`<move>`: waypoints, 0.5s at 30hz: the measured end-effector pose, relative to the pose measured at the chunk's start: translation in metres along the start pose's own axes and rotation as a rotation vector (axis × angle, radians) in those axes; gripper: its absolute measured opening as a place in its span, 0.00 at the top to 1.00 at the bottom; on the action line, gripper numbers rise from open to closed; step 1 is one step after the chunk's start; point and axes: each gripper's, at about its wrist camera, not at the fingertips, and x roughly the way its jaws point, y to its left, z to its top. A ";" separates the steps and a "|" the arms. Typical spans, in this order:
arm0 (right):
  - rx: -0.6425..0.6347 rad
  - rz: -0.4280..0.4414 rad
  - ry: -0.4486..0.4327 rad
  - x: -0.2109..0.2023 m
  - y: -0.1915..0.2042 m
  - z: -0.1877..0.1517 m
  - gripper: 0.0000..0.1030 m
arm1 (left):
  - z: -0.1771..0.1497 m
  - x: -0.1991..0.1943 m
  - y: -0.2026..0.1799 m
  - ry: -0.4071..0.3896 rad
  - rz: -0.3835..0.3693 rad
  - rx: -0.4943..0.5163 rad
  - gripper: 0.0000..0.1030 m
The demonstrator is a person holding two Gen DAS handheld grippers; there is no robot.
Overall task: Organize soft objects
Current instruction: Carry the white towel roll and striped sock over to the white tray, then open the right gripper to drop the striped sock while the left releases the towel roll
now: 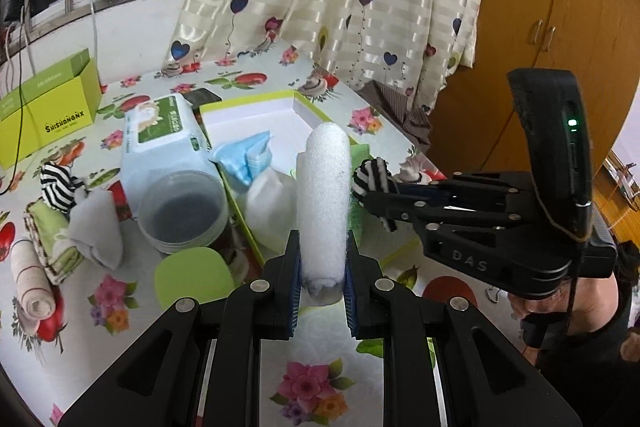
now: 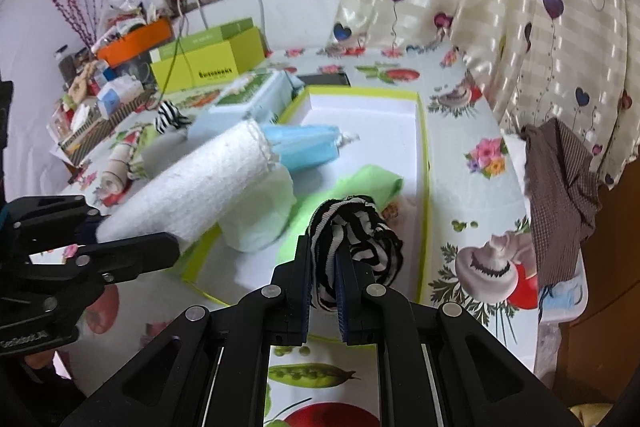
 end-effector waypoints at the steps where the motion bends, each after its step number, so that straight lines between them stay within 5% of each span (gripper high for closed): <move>1: 0.002 -0.002 0.008 0.003 -0.002 -0.001 0.90 | 0.000 0.003 0.000 0.006 0.000 0.001 0.82; 4: 0.011 0.005 0.020 0.007 -0.006 -0.003 0.83 | 0.000 0.011 -0.001 0.024 -0.005 0.004 0.82; 6: 0.012 -0.004 0.018 0.005 -0.007 -0.004 0.64 | 0.000 0.017 -0.002 0.036 -0.006 0.007 0.82; 8: 0.007 -0.005 0.006 0.001 -0.008 -0.005 0.56 | 0.001 0.023 -0.003 0.050 -0.011 0.009 0.82; 15: -0.012 0.008 -0.022 -0.011 -0.009 -0.007 0.52 | 0.004 0.046 -0.004 0.088 -0.007 0.012 0.82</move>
